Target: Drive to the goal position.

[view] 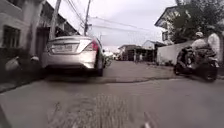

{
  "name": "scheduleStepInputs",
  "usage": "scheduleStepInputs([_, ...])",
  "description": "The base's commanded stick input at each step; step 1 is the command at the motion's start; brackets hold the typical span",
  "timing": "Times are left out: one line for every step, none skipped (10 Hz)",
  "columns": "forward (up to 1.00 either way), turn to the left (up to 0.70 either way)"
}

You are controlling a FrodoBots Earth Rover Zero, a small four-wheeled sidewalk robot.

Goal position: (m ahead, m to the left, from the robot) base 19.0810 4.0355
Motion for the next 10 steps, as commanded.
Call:
scheduleStepInputs([0.7, 0.0])
scheduleStepInputs([0.7, 0.0])
scheduleStepInputs([0.7, 0.0])
scheduleStepInputs([0.7, 0.0])
scheduleStepInputs([0.7, 0.0])
scheduleStepInputs([0.7, 0.0])
scheduleStepInputs([0.7, 0.0])
scheduleStepInputs([0.7, 0.0])
scheduleStepInputs([0.7, -0.16])
scheduleStepInputs([0.7, -0.35])
